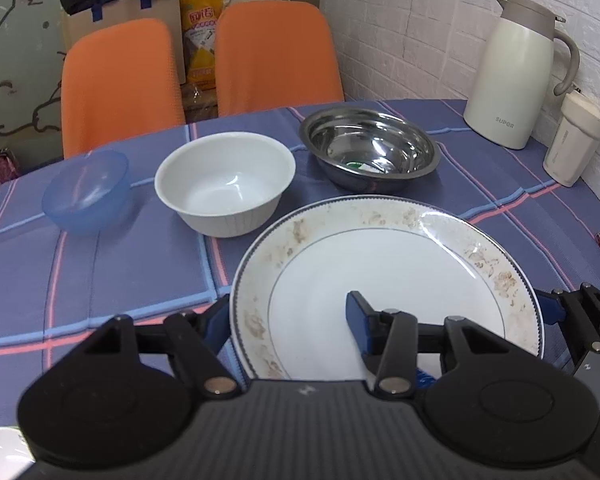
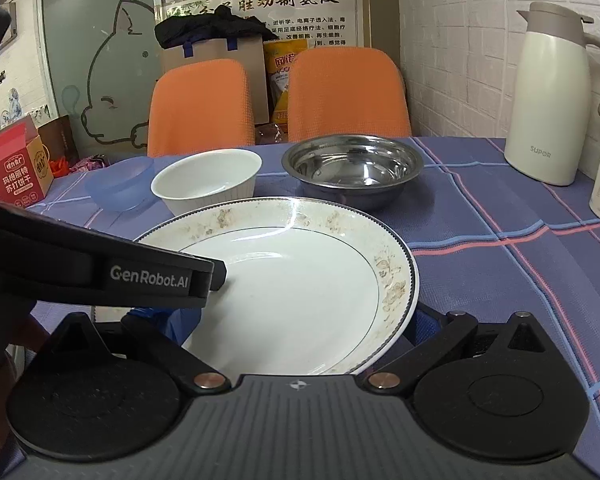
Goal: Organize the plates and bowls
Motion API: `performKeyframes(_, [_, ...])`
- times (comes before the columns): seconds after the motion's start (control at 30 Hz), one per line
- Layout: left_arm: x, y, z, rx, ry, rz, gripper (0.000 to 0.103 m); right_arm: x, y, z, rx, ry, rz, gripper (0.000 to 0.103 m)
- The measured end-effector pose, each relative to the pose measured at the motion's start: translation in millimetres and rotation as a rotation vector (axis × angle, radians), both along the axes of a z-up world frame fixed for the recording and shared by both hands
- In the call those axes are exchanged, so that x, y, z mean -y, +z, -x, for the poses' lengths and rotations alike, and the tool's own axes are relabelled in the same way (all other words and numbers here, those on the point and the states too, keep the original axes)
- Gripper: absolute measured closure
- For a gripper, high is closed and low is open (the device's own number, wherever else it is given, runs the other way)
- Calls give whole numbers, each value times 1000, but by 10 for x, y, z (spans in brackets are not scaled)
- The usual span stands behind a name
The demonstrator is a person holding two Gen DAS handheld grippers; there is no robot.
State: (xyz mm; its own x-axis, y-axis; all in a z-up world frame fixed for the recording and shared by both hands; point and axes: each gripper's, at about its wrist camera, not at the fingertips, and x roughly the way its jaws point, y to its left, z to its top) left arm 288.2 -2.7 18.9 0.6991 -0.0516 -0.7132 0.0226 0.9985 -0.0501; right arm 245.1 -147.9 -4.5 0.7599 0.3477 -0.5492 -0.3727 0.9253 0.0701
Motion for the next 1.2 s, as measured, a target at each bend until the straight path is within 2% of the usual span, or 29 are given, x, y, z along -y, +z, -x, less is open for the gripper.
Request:
performKeyframes(0.23, [-220, 242, 426, 51, 33, 14, 56, -168, 234, 344, 49, 32, -13, 12])
performKeyframes(0.37, [-508, 397, 823, 86, 71, 24, 56, -391, 364, 661, 94, 87, -21, 12])
performKeyframes(0.53, [-945, 501, 1452, 115, 156, -17, 55, -786, 411, 1046, 109, 190, -53, 12])
performKeyframes(0.67, [-1277, 420, 1917, 97, 224, -32, 55, -1083, 328, 1380, 86, 267, -66, 12])
performKeyframes(0.8, [-1517, 251, 2181, 63, 271, -31, 55, -1316, 203, 1570, 36, 315, -57, 12])
performKeyframes(1.03, [-1757, 8, 2291, 38, 295, 30, 54, -1561, 39, 1713, 20, 344, 18, 12])
performKeyframes(1.2, [-1832, -87, 2317, 52, 285, 52, 43, -1596, -41, 1710, 1, 358, 27, 12])
